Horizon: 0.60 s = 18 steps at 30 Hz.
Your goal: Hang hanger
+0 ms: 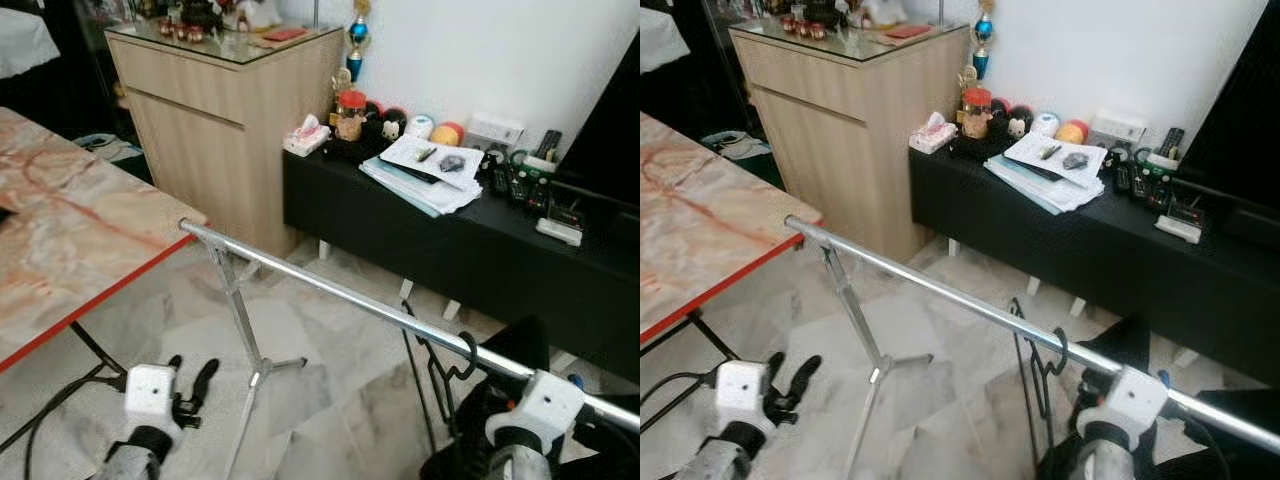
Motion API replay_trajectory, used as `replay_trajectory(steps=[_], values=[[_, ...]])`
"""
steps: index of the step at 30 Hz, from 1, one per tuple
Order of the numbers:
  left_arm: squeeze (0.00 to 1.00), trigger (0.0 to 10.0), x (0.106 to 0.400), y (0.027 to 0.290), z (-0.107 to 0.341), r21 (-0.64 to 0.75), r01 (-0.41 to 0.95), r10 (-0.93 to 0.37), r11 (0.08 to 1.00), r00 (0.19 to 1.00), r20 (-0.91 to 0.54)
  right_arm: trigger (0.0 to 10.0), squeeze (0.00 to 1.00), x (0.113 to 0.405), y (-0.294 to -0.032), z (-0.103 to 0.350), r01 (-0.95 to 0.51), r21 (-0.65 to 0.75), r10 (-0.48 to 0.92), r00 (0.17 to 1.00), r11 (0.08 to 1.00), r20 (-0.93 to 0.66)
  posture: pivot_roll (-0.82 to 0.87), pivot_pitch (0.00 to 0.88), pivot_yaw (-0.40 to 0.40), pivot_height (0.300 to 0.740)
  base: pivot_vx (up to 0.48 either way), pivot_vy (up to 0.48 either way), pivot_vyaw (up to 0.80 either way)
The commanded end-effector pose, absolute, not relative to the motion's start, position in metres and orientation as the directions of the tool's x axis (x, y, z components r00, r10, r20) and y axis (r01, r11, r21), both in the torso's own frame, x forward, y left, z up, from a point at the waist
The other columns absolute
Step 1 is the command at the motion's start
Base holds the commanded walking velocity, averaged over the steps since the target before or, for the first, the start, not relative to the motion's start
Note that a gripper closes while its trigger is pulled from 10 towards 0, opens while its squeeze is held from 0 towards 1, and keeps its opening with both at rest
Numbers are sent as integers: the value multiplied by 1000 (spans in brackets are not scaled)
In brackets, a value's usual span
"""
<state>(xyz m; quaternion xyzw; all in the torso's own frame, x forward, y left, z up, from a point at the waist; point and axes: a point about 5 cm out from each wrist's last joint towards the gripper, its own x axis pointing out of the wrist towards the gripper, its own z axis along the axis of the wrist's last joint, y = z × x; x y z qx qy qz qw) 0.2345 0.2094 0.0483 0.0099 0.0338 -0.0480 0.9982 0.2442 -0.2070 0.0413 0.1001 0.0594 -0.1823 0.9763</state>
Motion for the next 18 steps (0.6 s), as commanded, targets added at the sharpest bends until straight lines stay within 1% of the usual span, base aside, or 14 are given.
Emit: replay_trajectory(steps=[1, 18], values=[[0, 10000, 231, 214, 45, 25, 88, -86, 996, 992, -88, 10000, 0, 241, -205, 35, 370, 180, -337, 922, 911, -189, -12, 69, -54, 740, 0, 0, 0], [0, 10000, 230, 209, 43, 9, 89, -88, 996, 993, -81, 10000, 0, 241, -200, 32, 347, 176, -312, 929, 921, -197, -10, 65, -57, 740, 0, 0, 0]])
